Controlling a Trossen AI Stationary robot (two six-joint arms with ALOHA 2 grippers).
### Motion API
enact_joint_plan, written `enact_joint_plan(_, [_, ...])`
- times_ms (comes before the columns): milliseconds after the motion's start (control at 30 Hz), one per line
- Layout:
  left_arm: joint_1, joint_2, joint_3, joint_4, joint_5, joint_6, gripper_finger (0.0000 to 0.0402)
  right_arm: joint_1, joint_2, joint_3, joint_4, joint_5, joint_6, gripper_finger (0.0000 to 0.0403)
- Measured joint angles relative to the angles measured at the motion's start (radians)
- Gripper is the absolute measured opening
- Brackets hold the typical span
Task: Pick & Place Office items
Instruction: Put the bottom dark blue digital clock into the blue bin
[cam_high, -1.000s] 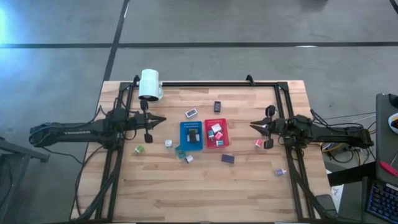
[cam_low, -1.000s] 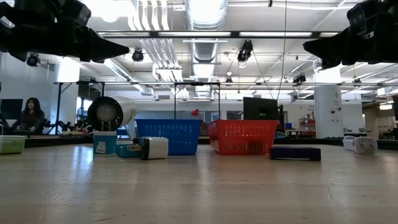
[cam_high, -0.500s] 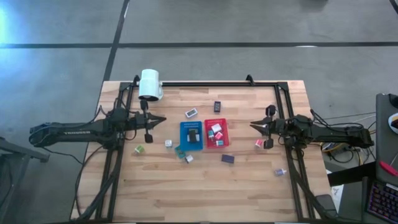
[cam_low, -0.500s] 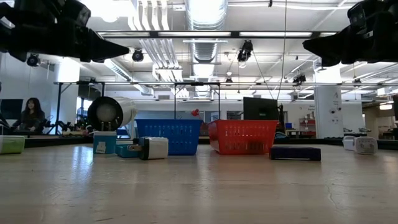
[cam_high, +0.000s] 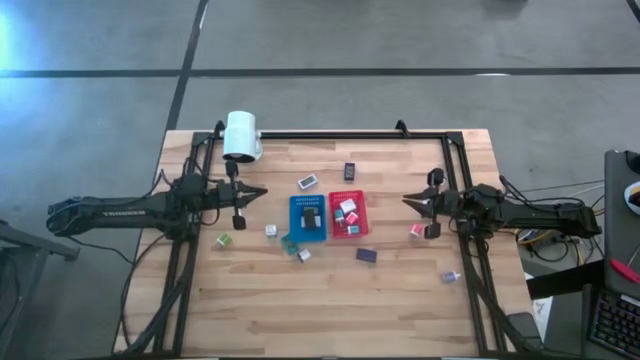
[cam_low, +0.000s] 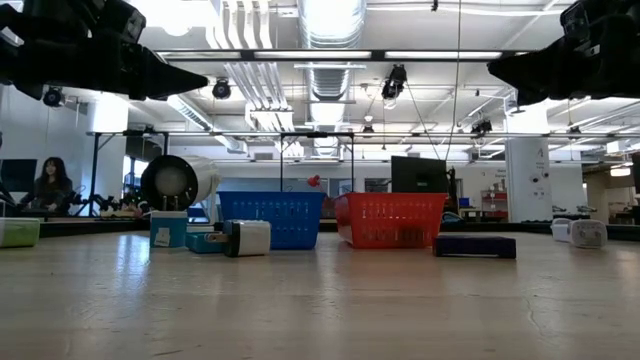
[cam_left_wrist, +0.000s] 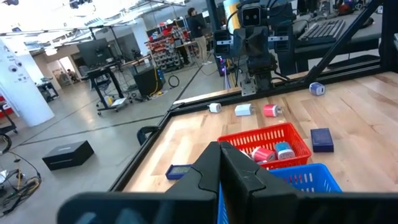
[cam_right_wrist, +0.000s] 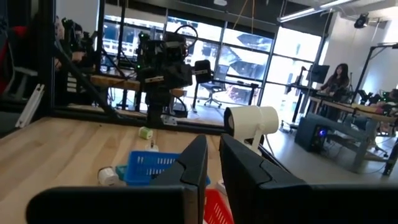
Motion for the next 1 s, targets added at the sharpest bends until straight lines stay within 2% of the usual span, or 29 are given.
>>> enact_joint_plan(167, [0.0, 0.0, 0.0, 0.0, 0.0, -0.006, 0.0012, 0.001, 0.008, 0.005, -0.007, -0.005, 0.052, 0.0038])
enact_joint_plan(433, [0.0, 0.0, 0.0, -0.003, -0.007, 0.0, 0.0012, 0.003, 0.089, 0.103, -0.121, -0.007, 0.063, 0.0038])
enact_joint_plan(533, [0.0, 0.0, 0.0, -0.008, -0.012, 0.0, 0.0012, 0.006, 0.147, 0.152, -0.179, -0.007, 0.067, 0.0038])
enact_joint_plan(733, [-0.001, 0.0, 0.0, -0.008, -0.012, -0.003, 0.0012, 0.014, 0.305, 0.283, -0.402, -0.003, 0.142, 0.0038])
enact_joint_plan(1000, [-0.001, 0.0, 0.0, -0.008, -0.013, -0.003, 0.0012, 0.106, 0.535, 0.464, -0.569, -0.002, 0.217, 0.0038])
